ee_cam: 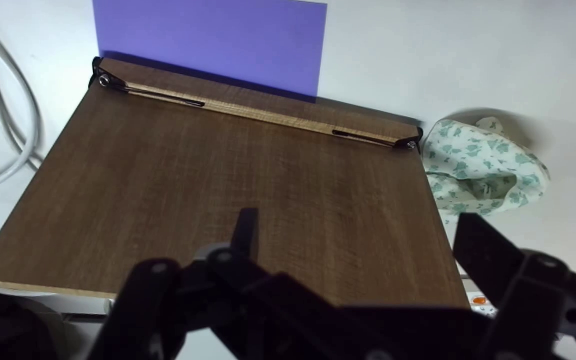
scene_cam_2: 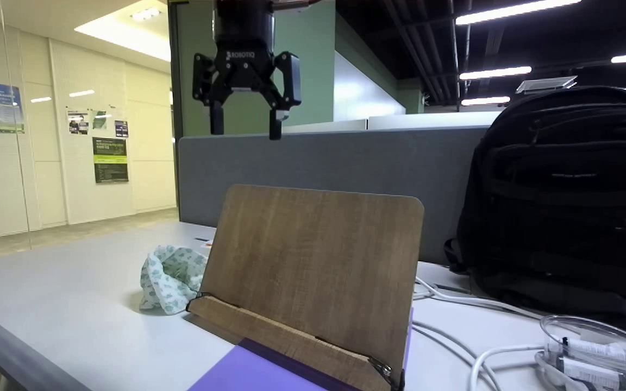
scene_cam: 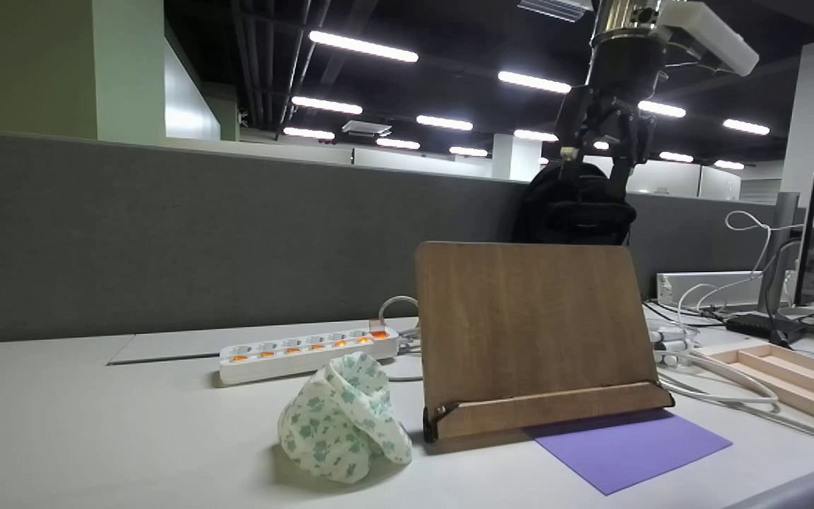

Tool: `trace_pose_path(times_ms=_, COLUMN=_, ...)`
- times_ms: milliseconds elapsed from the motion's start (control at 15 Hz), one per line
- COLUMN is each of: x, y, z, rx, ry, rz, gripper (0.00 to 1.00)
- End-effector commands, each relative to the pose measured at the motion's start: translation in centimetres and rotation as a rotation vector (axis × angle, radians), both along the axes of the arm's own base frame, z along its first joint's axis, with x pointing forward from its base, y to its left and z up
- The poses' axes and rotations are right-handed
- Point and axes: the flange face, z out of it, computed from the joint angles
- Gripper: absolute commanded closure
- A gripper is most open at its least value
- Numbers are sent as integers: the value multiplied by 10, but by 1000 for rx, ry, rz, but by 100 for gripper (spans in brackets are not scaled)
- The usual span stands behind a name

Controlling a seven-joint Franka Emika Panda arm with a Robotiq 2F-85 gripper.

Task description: Pick up the white cloth and put it on the wooden board

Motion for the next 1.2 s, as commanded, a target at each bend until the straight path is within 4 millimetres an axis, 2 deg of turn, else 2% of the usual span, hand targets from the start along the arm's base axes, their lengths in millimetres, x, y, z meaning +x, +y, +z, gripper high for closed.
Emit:
trace_pose_path(times_ms=0, x=0, y=7, z=-4, rx=-13, ry=6, rz=26, gripper=0)
trace_pose_path(times_ms=200, x=3, y=29, z=-15, rx=-28, ry=28, rz=83, gripper=0)
trace_pose_path(times_ms=467, x=9, y=77, z=-34, rx=-59, ry=53, rz=178, gripper=0)
trace_pose_path(times_ms=1133, x=16, y=229, z=-91, rx=-140, ry=38, rz=232, gripper=0)
